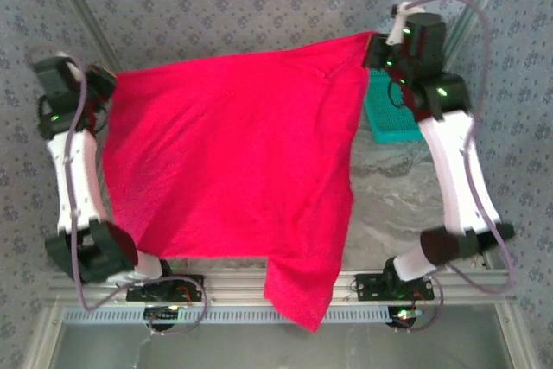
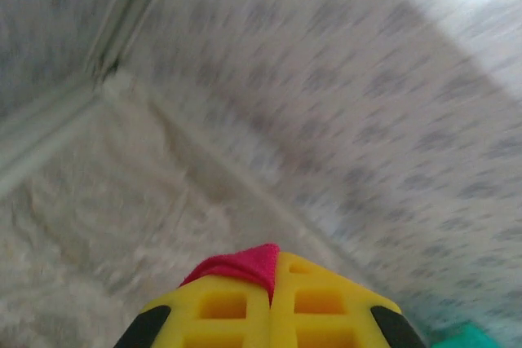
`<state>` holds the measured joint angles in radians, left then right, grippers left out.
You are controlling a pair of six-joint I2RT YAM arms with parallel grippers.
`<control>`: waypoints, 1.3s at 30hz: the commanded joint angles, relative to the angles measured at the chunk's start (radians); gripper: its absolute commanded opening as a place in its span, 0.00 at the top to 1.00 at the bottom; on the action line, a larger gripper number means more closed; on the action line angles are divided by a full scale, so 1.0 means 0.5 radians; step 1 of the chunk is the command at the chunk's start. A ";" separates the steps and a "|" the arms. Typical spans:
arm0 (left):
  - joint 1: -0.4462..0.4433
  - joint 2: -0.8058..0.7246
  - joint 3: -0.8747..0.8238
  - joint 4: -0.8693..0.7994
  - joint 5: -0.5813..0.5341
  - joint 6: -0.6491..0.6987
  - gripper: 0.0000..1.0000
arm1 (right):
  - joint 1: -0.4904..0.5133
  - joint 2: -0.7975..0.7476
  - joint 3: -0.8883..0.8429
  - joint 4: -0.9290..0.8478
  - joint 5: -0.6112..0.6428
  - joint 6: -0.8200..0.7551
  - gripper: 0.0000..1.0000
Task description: Fold the inside-out t-shirt
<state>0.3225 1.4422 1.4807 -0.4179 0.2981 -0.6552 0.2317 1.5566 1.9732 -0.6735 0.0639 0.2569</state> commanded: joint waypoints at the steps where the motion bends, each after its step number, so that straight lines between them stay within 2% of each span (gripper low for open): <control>1: -0.082 0.181 -0.161 0.339 -0.025 0.008 1.00 | -0.050 0.295 -0.036 0.058 -0.033 0.120 1.00; 4: -0.165 0.525 -0.204 0.468 -0.058 0.007 1.00 | -0.049 0.609 -0.071 0.135 -0.081 0.226 1.00; 7: -0.199 0.920 -0.103 0.524 -0.098 -0.017 1.00 | -0.052 1.003 0.064 0.222 -0.050 0.345 1.00; 9: -0.200 1.193 0.097 0.470 -0.127 -0.028 0.98 | -0.058 1.379 0.420 0.168 -0.040 0.393 1.00; 10: -0.196 1.311 0.223 0.401 -0.142 -0.023 0.93 | -0.059 1.561 0.655 0.049 -0.056 0.420 1.00; 11: -0.193 1.433 0.396 0.310 -0.138 -0.008 0.83 | -0.067 1.783 0.926 -0.079 -0.121 0.414 0.82; 12: -0.194 1.556 0.585 0.192 -0.124 0.009 0.60 | -0.084 1.998 1.269 -0.188 -0.172 0.456 0.53; 14: -0.194 1.714 0.908 -0.034 -0.081 0.052 0.37 | -0.126 2.279 1.756 -0.302 -0.284 0.631 0.16; 15: -0.199 1.723 0.994 -0.101 -0.084 0.056 0.32 | -0.144 2.309 1.806 -0.263 -0.361 0.701 0.09; 16: -0.203 1.691 0.991 -0.098 -0.088 0.061 0.28 | -0.154 2.272 1.734 -0.212 -0.406 0.728 0.07; 17: -0.211 1.629 0.955 -0.087 -0.121 0.069 0.25 | -0.156 2.182 1.560 -0.125 -0.440 0.729 0.07; 20: -0.242 1.360 0.688 -0.114 -0.294 0.041 0.23 | -0.125 1.819 0.895 0.130 -0.463 0.729 0.07; 22: -0.282 1.133 0.380 -0.007 -0.271 -0.011 0.23 | -0.085 1.625 0.545 0.232 -0.479 0.717 0.08; 24: -0.350 0.942 0.026 0.147 -0.125 -0.061 0.23 | -0.030 1.467 0.242 0.298 -0.540 0.683 0.14; 27: -0.471 0.798 -0.393 0.397 0.100 -0.163 0.23 | 0.056 1.290 -0.112 0.347 -0.579 0.581 0.28; 28: -0.513 0.776 -0.483 0.459 0.144 -0.183 0.23 | 0.085 1.244 -0.210 0.376 -0.571 0.563 0.35; 31: -0.627 0.747 -0.704 0.575 0.169 -0.185 0.23 | 0.148 1.123 -0.507 0.435 -0.508 0.552 0.64; 32: -0.646 0.742 -0.757 0.596 0.155 -0.175 0.23 | 0.157 1.089 -0.625 0.470 -0.514 0.574 0.68; 39: -0.653 0.681 -0.938 0.482 -0.015 -0.040 0.22 | 0.173 0.780 -1.427 0.583 -0.294 0.819 0.68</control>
<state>-0.0139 1.8061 1.0386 -0.1654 0.3431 -0.7189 0.3317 2.0300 1.3693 -0.3931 -0.1612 0.5968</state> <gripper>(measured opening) 0.776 0.318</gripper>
